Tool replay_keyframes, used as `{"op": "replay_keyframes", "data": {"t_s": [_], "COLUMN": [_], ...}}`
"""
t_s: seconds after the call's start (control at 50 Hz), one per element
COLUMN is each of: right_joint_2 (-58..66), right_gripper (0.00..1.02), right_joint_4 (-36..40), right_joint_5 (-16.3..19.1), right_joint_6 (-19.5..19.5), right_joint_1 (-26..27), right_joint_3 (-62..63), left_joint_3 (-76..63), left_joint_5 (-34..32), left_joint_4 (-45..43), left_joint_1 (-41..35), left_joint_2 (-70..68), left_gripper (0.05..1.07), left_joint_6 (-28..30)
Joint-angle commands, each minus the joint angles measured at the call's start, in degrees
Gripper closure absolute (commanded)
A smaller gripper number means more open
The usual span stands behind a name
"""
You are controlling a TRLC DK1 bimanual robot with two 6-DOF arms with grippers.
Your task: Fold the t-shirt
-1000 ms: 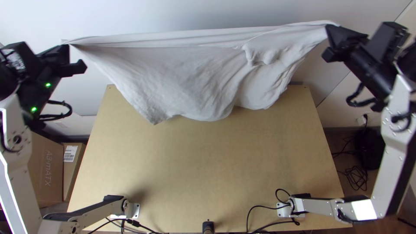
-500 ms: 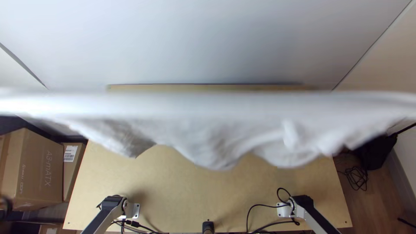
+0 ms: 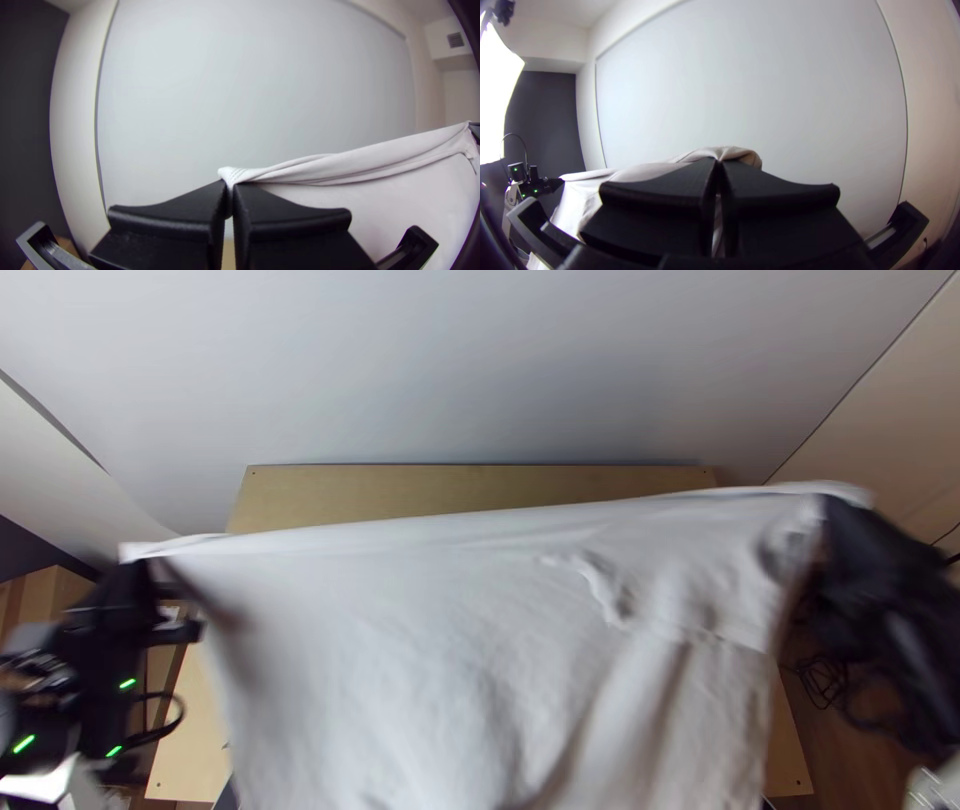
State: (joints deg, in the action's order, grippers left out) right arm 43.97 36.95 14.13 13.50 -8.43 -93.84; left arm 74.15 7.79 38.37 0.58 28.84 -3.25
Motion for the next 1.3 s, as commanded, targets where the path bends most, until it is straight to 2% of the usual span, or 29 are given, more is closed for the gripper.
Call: {"op": "replay_keyframes", "data": {"t_s": [0.0, 0.12, 0.2, 0.36, 0.5, 0.58, 0.86, 1.28], "right_joint_2": [-5.5, -7.5, -6.0, 3.7, 15.1, 21.6, 41.0, 61.8], "right_gripper": [1.0, 1.0, 1.0, 1.0, 1.0, 1.0, 1.0, 1.0], "right_joint_4": [-7.2, -14.2, -21.4, -32.7, -39.9, -41.1, -41.2, -39.8], "right_joint_5": [-3.1, -3.1, -3.2, -3.1, -3.1, -3.0, -1.7, -1.7], "right_joint_6": [1.5, 3.6, 3.9, 4.1, 4.1, 3.9, 2.7, 2.0], "right_joint_1": [-0.5, -0.8, -0.5, 1.6, 3.2, 3.4, 4.1, 5.0], "right_joint_3": [21.3, 40.8, 51.6, 59.3, 57.4, 54.4, 41.3, 22.9], "left_joint_3": [-14.5, -28.1, -34.9, -37.0, -34.2, -32.1, -20.3, -2.4], "left_joint_5": [2.7, 0.4, -1.9, -3.6, -4.7, -4.8, -4.9, -5.9], "left_joint_4": [-3.6, -9.6, -15.5, -27.2, -33.6, -36.6, -38.8, -37.9], "left_joint_1": [0.2, 0.2, 0.3, 0.8, 0.7, 0.4, 0.9, 1.2], "left_joint_2": [-3.4, -0.9, 4.0, 18.9, 31.7, 38.3, 58.3, 78.0], "left_gripper": [1.04, 1.04, 1.04, 1.04, 1.04, 1.04, 1.04, 1.04], "left_joint_6": [-2.1, -2.6, -2.4, -2.6, -3.4, -3.5, -3.9, -3.6]}}
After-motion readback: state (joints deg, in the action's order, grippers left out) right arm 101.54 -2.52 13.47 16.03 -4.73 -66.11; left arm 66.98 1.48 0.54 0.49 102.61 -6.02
